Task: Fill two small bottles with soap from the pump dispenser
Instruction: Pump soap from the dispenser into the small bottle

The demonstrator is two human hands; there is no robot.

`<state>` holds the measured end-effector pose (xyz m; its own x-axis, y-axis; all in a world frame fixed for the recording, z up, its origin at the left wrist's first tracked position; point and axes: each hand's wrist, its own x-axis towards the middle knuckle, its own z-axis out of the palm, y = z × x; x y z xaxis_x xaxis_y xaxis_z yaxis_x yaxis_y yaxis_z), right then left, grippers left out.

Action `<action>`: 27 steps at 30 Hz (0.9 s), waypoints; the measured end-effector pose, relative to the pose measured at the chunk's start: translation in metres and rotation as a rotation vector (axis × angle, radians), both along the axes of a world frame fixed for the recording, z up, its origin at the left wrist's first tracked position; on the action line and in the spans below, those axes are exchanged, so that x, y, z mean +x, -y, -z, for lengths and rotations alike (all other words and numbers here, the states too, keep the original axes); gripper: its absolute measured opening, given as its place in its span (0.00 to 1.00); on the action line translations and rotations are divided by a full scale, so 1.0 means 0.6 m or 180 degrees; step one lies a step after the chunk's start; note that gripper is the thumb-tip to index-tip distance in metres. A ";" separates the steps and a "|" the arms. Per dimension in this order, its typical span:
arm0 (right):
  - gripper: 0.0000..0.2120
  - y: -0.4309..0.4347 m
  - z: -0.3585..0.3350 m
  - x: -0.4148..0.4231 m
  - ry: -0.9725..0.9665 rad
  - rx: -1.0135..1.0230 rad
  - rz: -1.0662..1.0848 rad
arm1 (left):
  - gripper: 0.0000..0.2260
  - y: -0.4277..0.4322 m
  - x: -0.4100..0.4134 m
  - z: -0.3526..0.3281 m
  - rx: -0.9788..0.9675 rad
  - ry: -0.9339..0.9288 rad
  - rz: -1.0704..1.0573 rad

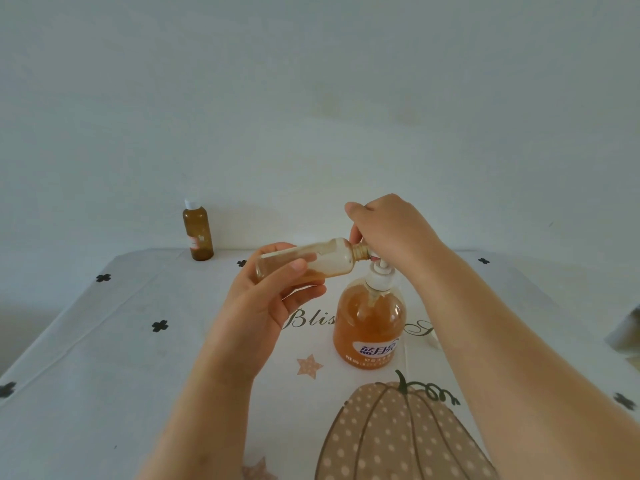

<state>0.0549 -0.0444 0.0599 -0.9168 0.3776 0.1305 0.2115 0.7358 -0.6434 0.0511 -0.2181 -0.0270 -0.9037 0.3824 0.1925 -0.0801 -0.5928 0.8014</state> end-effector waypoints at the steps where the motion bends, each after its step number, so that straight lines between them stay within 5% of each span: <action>1: 0.21 0.000 0.001 0.000 0.0013 0.0007 -0.0005 | 0.24 0.000 0.000 -0.001 0.0000 0.0000 0.0006; 12: 0.22 0.002 0.006 -0.005 0.0107 0.0177 -0.0045 | 0.14 -0.004 0.001 0.001 -0.0041 0.0047 -0.0048; 27: 0.22 -0.008 0.030 -0.007 0.0016 -0.0077 -0.0078 | 0.17 -0.002 -0.005 0.007 -0.0111 0.0014 -0.0006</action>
<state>0.0507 -0.0399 0.0421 -0.9263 0.3581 0.1171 0.1968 0.7250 -0.6600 0.0482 -0.2171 -0.0309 -0.9053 0.3870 0.1751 -0.0826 -0.5647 0.8212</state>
